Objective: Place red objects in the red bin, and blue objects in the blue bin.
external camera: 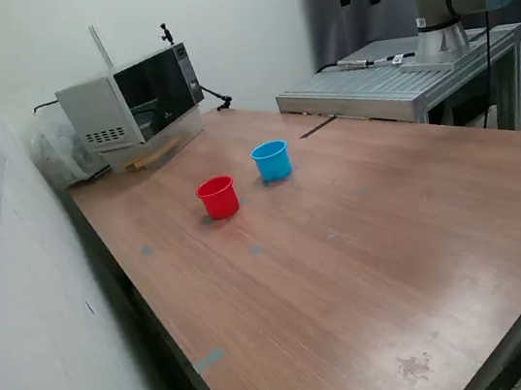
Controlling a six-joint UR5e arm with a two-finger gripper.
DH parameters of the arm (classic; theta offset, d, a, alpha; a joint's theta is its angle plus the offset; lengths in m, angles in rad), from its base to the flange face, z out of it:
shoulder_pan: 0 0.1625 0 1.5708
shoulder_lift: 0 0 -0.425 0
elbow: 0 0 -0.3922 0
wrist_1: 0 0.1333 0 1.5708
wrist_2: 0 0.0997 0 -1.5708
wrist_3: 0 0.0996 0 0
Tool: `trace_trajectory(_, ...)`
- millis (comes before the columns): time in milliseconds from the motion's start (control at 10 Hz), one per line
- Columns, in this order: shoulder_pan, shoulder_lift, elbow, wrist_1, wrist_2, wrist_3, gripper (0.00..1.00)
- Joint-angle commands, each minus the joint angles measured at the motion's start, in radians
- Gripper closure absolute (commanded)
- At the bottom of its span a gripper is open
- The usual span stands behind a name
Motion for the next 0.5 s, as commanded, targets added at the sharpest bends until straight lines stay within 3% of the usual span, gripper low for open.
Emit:
trace_trajectory(0, 0.004, -0.062, 0.054, 0.072, -0.005, -0.018, 0.00)
trace_trajectory(200, 0.034, -0.073, 0.065, 0.288, -0.007, -0.018, 0.00)
trace_trajectory(400, 0.037, -0.081, 0.082, 0.387, -0.005, -0.018, 0.00)
